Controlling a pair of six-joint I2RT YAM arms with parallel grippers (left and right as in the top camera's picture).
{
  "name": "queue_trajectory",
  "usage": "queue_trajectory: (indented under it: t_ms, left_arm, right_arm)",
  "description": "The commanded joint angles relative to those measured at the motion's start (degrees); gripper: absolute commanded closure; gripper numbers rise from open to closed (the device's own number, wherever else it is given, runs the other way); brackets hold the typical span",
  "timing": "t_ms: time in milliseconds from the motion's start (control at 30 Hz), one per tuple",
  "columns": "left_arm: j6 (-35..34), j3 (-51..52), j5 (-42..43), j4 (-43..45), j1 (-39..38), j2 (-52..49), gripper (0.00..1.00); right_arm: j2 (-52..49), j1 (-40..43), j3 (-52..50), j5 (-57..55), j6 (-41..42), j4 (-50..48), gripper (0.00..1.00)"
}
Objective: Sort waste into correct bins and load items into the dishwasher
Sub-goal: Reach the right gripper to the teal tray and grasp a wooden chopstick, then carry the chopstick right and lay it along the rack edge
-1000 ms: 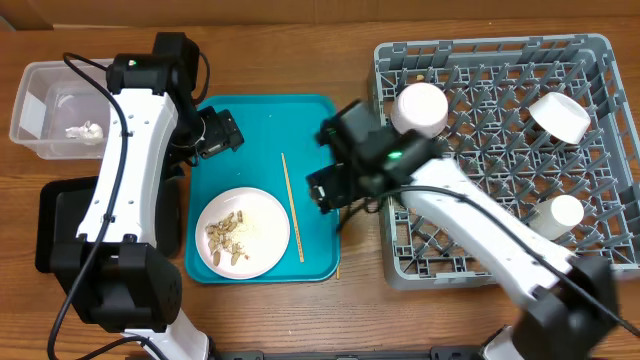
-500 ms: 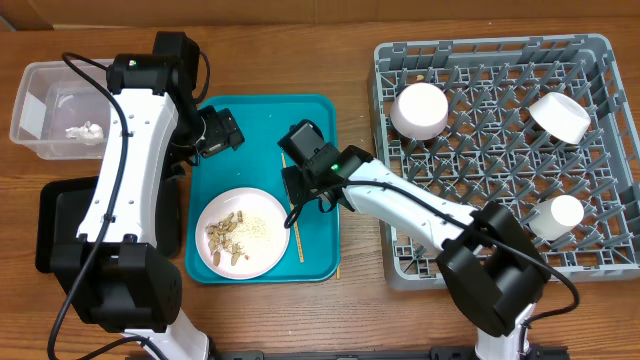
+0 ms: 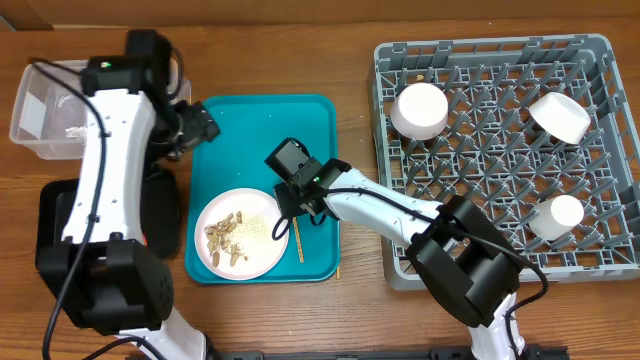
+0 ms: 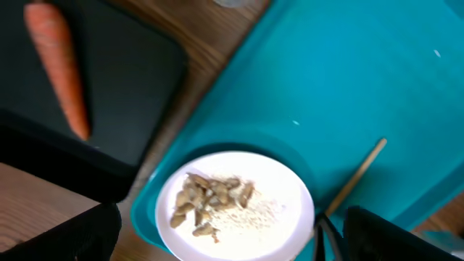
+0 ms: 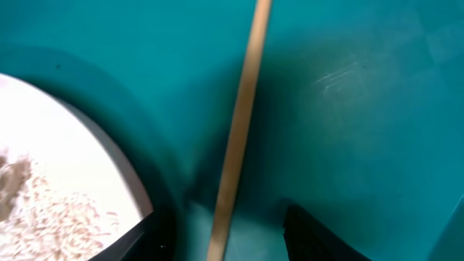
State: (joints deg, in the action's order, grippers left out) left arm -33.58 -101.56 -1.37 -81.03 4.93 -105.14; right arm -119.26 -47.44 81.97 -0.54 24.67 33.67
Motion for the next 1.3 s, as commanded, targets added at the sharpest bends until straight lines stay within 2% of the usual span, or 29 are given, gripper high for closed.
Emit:
queue_trajectory:
  t_ms: [0,567,767,900,1033,1100,1267]
  left_arm:
    - [-1.1,0.2,-0.9,-0.1,3.1,0.2,0.00]
    - [-0.9,0.2,-0.5,0.0,3.9,0.2,0.00]
    - [-0.9,0.2,-0.5,-0.7,3.9,0.2,0.00]
    - [-0.9,0.2,-0.5,-0.7,3.9,0.2,0.00]
    - [-0.9,0.2,-0.5,-0.8,3.9,0.2,0.00]
    - [-0.9,0.2,-0.5,-0.8,3.9,0.2,0.00]
    - [-0.9,0.2,-0.5,-0.8,3.9,0.2,0.00]
  right_arm:
    - [-0.3,-0.2,0.6,-3.0,1.0,0.0,0.50]
    - [-0.9,-0.2,-0.3,-3.3,2.6,7.6,0.51]
    - [-0.9,-0.2,-0.3,-3.3,3.9,12.8,0.73]
    - [-0.9,-0.2,-0.3,-3.2,3.9,13.6,0.84]
    - [-0.9,-0.2,-0.3,-2.4,3.9,13.7,0.90]
    - [-0.9,-0.2,-0.2,-2.2,3.9,13.5,0.96]
    - [0.5,1.2,4.4,-2.4,3.8,18.9,0.96]
